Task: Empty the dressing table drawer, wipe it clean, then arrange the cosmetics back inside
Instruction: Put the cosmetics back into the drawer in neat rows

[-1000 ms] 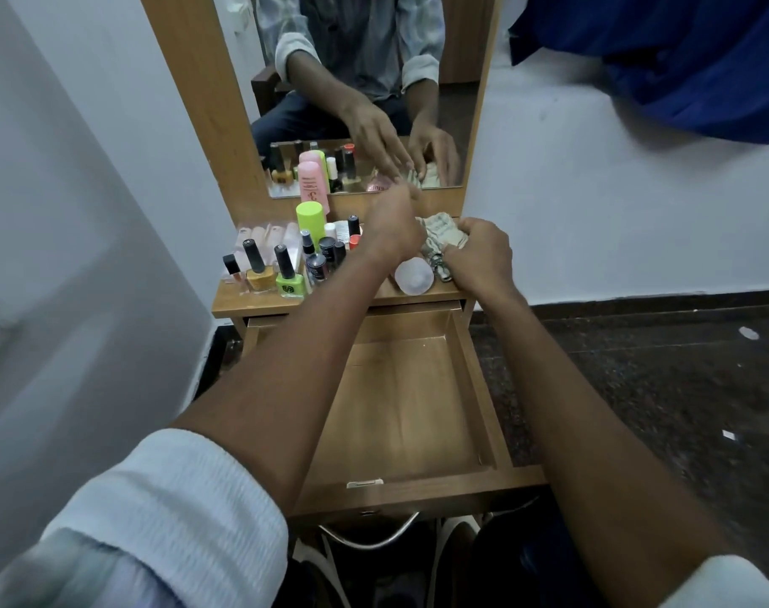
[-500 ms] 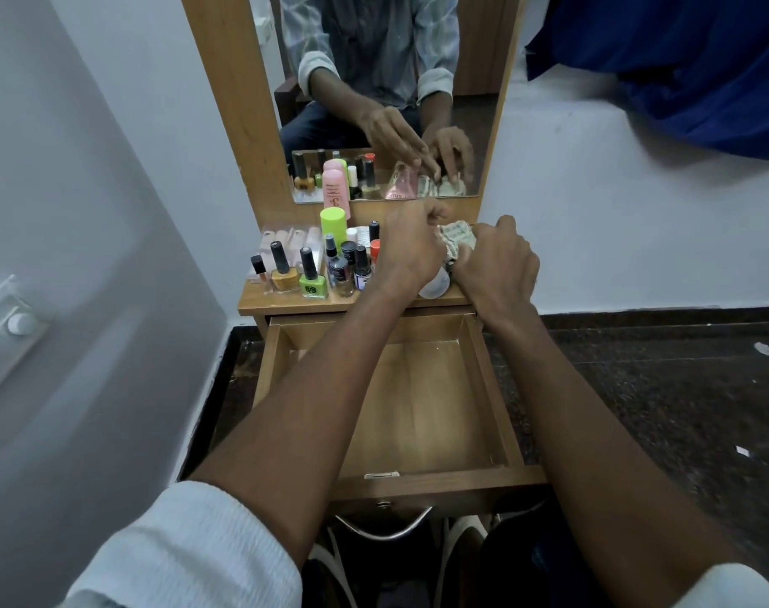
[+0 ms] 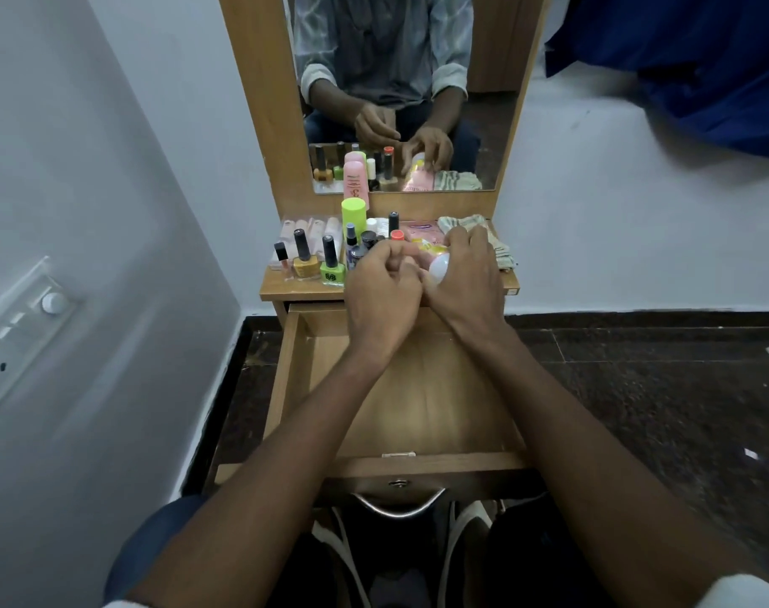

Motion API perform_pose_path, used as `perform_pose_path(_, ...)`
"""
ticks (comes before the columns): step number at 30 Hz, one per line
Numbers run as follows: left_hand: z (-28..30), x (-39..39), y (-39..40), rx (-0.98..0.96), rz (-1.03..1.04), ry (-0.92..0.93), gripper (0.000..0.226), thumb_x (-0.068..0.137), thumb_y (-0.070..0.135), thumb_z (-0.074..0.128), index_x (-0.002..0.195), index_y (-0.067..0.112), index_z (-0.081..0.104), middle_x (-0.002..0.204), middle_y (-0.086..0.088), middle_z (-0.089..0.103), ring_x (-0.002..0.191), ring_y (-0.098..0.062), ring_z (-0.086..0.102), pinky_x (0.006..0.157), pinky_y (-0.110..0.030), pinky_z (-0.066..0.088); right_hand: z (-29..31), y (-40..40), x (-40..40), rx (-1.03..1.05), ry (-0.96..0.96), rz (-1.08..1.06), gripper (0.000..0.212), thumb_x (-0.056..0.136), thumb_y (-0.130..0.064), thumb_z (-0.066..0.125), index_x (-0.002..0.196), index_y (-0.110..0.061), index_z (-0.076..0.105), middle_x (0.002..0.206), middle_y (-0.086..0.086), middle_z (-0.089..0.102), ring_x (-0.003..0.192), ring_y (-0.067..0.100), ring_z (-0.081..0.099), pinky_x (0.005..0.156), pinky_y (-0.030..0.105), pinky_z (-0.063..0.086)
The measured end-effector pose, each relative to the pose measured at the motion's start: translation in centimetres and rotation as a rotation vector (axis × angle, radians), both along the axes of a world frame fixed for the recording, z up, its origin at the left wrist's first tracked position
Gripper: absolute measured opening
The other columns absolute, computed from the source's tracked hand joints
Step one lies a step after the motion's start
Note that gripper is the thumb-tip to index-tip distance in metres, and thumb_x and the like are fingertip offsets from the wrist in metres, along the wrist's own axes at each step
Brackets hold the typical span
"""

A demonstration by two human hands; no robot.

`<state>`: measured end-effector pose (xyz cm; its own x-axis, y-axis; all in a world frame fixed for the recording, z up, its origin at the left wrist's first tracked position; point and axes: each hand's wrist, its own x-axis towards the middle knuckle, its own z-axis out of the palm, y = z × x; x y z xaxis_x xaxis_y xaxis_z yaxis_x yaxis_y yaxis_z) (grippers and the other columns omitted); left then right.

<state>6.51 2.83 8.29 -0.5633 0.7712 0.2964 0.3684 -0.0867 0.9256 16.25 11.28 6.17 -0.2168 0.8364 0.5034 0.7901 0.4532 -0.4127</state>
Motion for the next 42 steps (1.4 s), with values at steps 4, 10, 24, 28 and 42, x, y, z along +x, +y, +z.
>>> perform_pose_path(4,-1.6,-1.0,-0.6,-0.048,-0.008,0.005,0.016,0.091,0.028,0.06,0.095,0.035,0.073,0.081,0.012,0.075,0.078,-0.012,0.076,0.072,-0.047,0.065,0.0,-0.2,-0.5,0.056,0.026,-0.016,0.049,0.085,-0.043,0.074,0.111,-0.004,0.06,0.109,0.015,0.057,0.092,0.032,0.06,0.067,0.033,0.04)
perform_pose_path(10,-2.3,-1.6,-0.1,-0.108,-0.044,-0.041,0.022,0.09,0.032,0.055,0.097,0.032,0.077,0.081,0.01,0.077,0.08,-0.016,0.077,0.079,-0.048,0.065,0.1,-1.3,0.0,0.152,0.076,0.016,0.041,0.08,-0.032,0.076,0.102,-0.002,0.058,0.103,0.016,0.057,0.086,0.032,0.06,0.065,0.03,0.037)
perform_pose_path(24,0.0,0.5,-1.1,-0.335,-0.244,-0.565,0.024,0.094,0.035,0.075,0.091,0.011,0.077,0.078,-0.004,0.073,0.062,-0.011,0.064,0.057,-0.024,0.051,-0.8,-6.5,2.8,0.201,0.122,0.05,0.049,0.075,-0.033,0.083,0.103,-0.004,0.056,0.102,0.011,0.055,0.09,0.022,0.053,0.068,0.025,0.037)
perform_pose_path(28,-0.5,0.3,-1.2,-0.404,-0.298,-0.608,0.03,0.091,0.035,0.077,0.111,0.013,0.079,0.095,-0.004,0.081,0.082,-0.016,0.073,0.077,-0.034,0.056,-0.7,-8.2,2.8,0.212,0.185,0.085,0.043,0.078,-0.038,0.069,0.098,-0.004,0.054,0.098,0.01,0.051,0.09,0.019,0.047,0.072,0.024,0.035)
perform_pose_path(42,-2.2,0.0,-4.3,-0.592,-0.56,-0.501,0.014,0.098,0.024,0.072,0.1,0.01,0.072,0.078,-0.005,0.075,0.061,-0.01,0.072,0.067,-0.026,0.065,-0.1,-5.3,4.0,-0.213,0.254,0.02,0.028,0.08,-0.027,0.072,0.107,-0.023,0.064,0.106,-0.003,0.06,0.097,0.014,0.059,0.073,0.031,0.051)
